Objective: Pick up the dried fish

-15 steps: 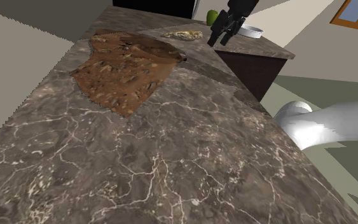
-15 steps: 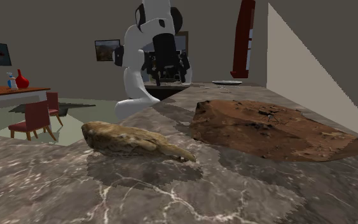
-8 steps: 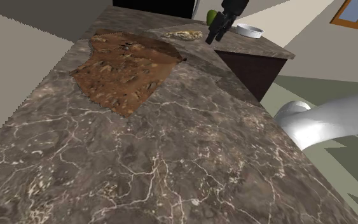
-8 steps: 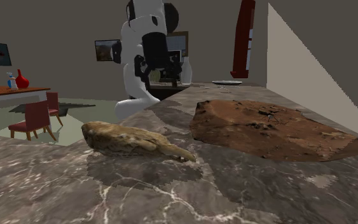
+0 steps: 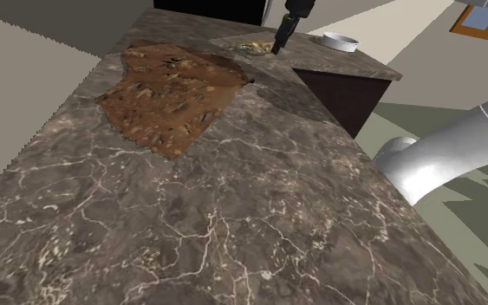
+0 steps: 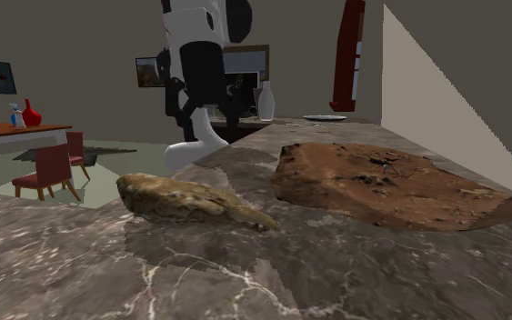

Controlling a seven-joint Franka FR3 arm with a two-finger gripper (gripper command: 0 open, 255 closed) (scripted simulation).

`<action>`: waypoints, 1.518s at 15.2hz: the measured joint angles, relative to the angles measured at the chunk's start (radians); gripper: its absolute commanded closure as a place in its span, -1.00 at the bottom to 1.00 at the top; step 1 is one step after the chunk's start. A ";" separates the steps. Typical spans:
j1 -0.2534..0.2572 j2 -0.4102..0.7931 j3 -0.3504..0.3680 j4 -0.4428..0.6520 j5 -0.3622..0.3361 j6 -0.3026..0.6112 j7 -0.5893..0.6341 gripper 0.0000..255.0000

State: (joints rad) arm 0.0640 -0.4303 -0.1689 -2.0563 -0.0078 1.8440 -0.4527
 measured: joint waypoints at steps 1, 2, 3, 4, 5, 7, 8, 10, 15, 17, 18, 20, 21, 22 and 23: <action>0.003 0.032 -0.015 0.029 -0.002 0.002 -0.042 -1.00; 0.009 0.076 -0.029 0.067 -0.002 0.009 -0.082 -1.00; 0.013 0.119 -0.041 0.112 0.000 0.004 -0.121 -1.00; 0.017 0.152 -0.050 0.138 0.002 0.010 -0.157 -1.00; 0.020 0.187 -0.061 0.163 0.004 0.019 -0.196 -1.00; 0.023 0.268 -0.080 0.244 0.015 0.018 -0.275 -1.00; 0.024 0.315 -0.090 0.291 0.023 0.017 -0.315 -1.00; 0.022 0.399 -0.102 0.382 0.038 0.008 -0.390 -1.00; 0.004 0.576 -0.112 0.582 0.075 -0.019 -0.528 -1.00; 0.005 0.575 -0.110 0.553 0.074 0.008 -0.534 -1.00; 0.007 0.573 -0.110 0.537 0.073 0.023 -0.534 -1.00; 0.006 0.567 -0.110 0.503 0.072 0.052 -0.538 -1.00; 0.006 0.568 -0.110 0.491 0.072 0.064 -0.538 -1.00; 0.007 0.567 -0.110 0.485 0.072 0.070 -0.538 -1.00; 0.007 0.567 -0.110 0.483 0.072 0.071 -0.538 1.00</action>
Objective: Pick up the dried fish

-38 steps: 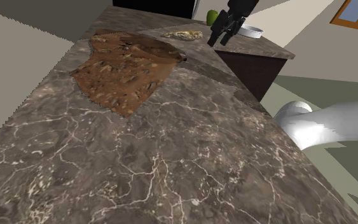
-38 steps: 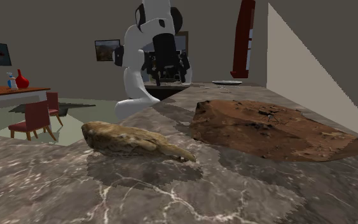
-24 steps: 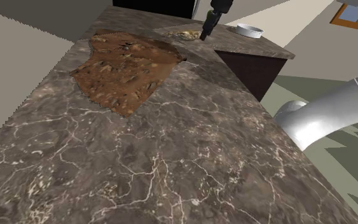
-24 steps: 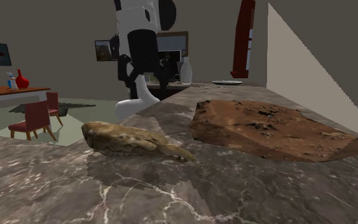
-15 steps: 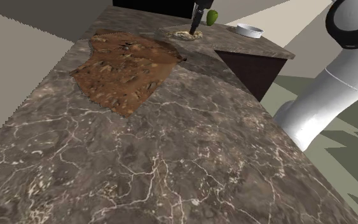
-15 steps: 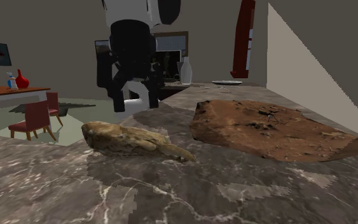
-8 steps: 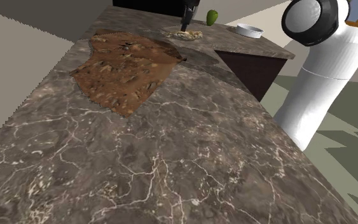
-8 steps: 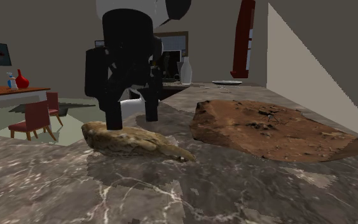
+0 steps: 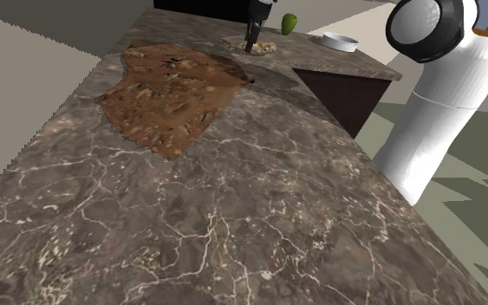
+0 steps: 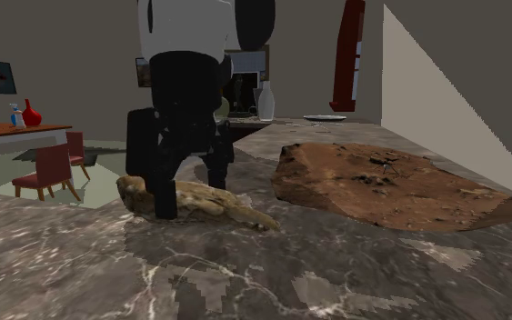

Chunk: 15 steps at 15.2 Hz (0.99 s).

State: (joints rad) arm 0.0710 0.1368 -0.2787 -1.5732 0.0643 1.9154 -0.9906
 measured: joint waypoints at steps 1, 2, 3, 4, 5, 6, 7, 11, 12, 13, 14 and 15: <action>0.000 -0.001 0.000 0.000 0.000 0.001 0.000 1.00; 0.000 -0.001 0.000 -0.001 0.000 0.002 0.000 1.00; 0.000 -0.001 0.000 -0.001 0.000 0.002 0.000 1.00; 0.000 0.000 0.000 -0.001 0.000 0.003 0.000 1.00; 0.000 -0.001 0.000 -0.001 0.000 0.003 0.000 1.00; 0.000 -0.001 0.000 -0.002 0.000 0.003 0.000 1.00; 0.000 -0.001 0.000 -0.002 0.000 0.003 0.001 1.00; 0.000 0.000 0.000 0.004 0.000 -0.004 0.000 1.00; 0.000 0.002 0.000 0.017 0.000 -0.015 0.001 1.00; -0.001 0.004 0.000 0.032 0.001 -0.027 0.001 1.00; -0.001 0.006 -0.001 0.047 0.001 -0.041 0.001 1.00; -0.002 0.006 -0.001 0.060 0.001 -0.054 0.001 1.00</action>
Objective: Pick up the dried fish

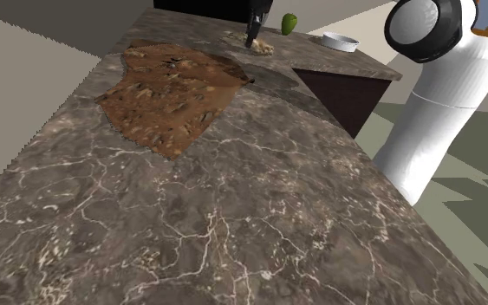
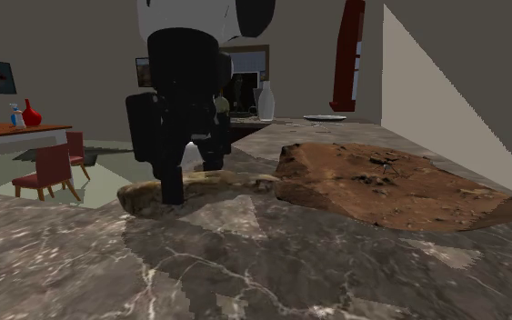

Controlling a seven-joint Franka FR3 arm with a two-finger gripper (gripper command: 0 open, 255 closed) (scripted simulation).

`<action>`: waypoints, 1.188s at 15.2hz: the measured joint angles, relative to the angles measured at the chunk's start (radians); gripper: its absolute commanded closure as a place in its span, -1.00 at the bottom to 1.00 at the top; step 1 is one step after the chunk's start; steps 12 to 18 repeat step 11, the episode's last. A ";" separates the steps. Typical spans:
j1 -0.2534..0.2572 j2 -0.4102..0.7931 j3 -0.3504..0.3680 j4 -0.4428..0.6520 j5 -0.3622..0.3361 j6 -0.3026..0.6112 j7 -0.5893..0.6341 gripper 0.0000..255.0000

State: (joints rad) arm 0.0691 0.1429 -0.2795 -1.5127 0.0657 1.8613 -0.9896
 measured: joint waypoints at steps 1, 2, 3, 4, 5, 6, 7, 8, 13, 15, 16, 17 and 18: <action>-0.001 0.002 -0.001 0.017 0.001 -0.015 -0.001 1.00; -0.002 0.007 -0.001 0.037 0.002 -0.030 -0.001 1.00; -0.002 0.007 -0.001 0.047 0.002 -0.041 0.000 1.00; -0.003 0.013 -0.001 0.067 0.003 -0.055 0.000 1.00; -0.005 0.018 -0.002 0.091 0.005 -0.073 -0.001 1.00; -0.006 0.024 -0.002 0.113 0.007 -0.091 -0.001 1.00; -0.007 0.024 -0.003 0.127 0.007 -0.104 -0.001 1.00; -0.007 0.030 -0.002 0.150 0.008 -0.121 0.001 1.00; -0.014 0.048 -0.004 0.207 0.015 -0.161 -0.004 1.00; -0.014 0.048 -0.004 0.207 0.015 -0.161 -0.004 1.00; -0.014 0.048 -0.004 0.207 0.015 -0.161 -0.004 1.00; -0.014 0.048 -0.004 0.207 0.015 -0.161 -0.004 1.00; -0.014 0.048 -0.004 0.207 0.015 -0.161 -0.004 1.00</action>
